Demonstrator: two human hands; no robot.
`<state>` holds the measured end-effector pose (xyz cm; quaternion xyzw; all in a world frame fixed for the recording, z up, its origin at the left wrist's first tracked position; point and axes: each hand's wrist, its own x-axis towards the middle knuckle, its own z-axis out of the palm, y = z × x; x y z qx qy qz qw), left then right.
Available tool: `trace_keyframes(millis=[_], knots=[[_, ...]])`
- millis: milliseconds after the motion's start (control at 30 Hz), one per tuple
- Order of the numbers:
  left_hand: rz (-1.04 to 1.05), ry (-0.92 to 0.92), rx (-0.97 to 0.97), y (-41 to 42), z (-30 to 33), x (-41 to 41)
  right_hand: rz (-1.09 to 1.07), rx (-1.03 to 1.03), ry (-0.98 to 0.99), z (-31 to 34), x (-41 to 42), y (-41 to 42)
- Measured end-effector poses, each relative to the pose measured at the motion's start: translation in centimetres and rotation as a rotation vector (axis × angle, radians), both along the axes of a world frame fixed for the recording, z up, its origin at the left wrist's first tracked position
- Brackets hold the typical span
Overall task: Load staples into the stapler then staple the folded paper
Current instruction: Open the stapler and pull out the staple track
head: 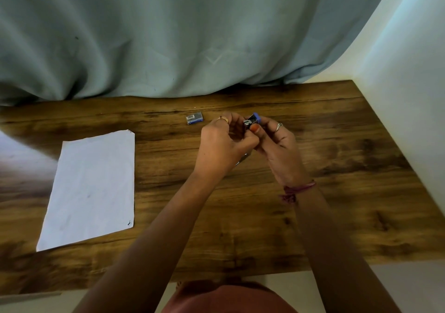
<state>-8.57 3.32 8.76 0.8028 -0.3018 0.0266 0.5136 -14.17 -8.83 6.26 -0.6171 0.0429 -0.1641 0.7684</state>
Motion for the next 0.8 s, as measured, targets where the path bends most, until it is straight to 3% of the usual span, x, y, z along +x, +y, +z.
trace_keyframes(millis=[567, 700, 800], knots=[[0.130, 0.153, 0.046, -0.6, -2.4, 0.5, -0.112, -0.104, 0.137, -0.9, 1.2, 0.7], [0.041, 0.329, -0.044, -0.3, -3.0, 1.0, -0.116, -0.152, 0.153, -0.7, 1.6, 0.6], [0.024, 0.439, -0.200, 0.0, -3.1, 1.3, -0.175, -0.019, 0.148, -1.1, 2.0, 1.2]])
